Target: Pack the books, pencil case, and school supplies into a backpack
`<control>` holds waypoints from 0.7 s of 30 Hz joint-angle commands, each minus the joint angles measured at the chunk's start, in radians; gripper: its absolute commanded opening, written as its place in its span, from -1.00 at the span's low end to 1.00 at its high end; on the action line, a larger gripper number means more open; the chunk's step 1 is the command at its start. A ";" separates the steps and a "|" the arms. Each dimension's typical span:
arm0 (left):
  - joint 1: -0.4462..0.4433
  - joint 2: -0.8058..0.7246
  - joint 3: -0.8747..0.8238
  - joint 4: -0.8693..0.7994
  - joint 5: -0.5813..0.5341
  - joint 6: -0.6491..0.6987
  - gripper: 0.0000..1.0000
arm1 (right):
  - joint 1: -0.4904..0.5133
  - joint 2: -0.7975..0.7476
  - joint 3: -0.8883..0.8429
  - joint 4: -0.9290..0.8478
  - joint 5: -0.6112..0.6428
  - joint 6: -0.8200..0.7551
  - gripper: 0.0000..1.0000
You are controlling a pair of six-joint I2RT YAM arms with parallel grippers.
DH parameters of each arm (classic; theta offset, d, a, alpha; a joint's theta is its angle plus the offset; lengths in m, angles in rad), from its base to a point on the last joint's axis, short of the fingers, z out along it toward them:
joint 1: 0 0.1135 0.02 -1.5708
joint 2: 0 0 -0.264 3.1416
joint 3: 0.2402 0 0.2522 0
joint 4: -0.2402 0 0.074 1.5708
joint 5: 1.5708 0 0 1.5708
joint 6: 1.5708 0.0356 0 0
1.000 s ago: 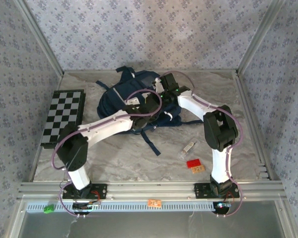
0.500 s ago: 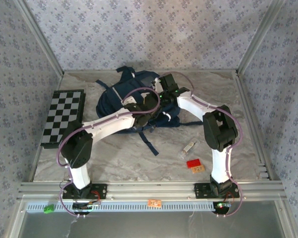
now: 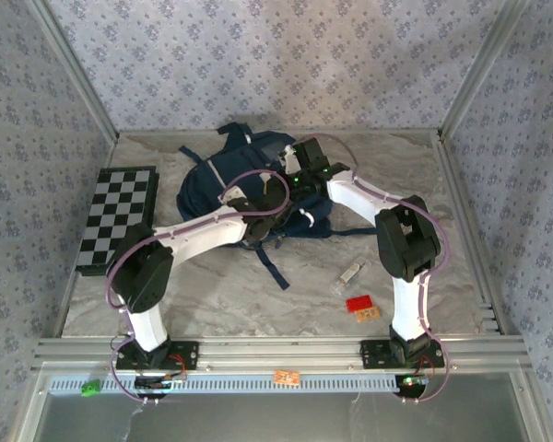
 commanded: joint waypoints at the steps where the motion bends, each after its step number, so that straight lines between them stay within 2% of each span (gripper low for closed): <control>1: 0.030 -0.053 -0.031 -0.090 -0.077 0.007 -0.03 | -0.008 -0.061 0.021 0.024 -0.027 0.000 -1.00; 5: 0.040 -0.050 -0.021 0.009 -0.047 0.141 -0.25 | -0.003 -0.057 0.026 0.028 -0.024 0.001 -1.00; 10: 0.064 0.003 0.017 0.080 0.018 0.209 -0.32 | 0.004 -0.047 0.030 0.025 -0.022 0.001 -1.00; 16: 0.081 -0.012 0.014 0.102 0.038 0.272 -0.76 | -0.003 -0.066 0.013 0.005 0.001 -0.023 -1.00; 19: 0.087 -0.068 -0.013 0.112 0.103 0.357 -1.00 | -0.023 -0.076 0.003 0.014 -0.032 -0.028 -1.00; 21: 0.093 -0.110 -0.048 0.123 0.166 0.439 -1.00 | -0.034 -0.098 -0.019 0.032 -0.027 -0.034 -1.00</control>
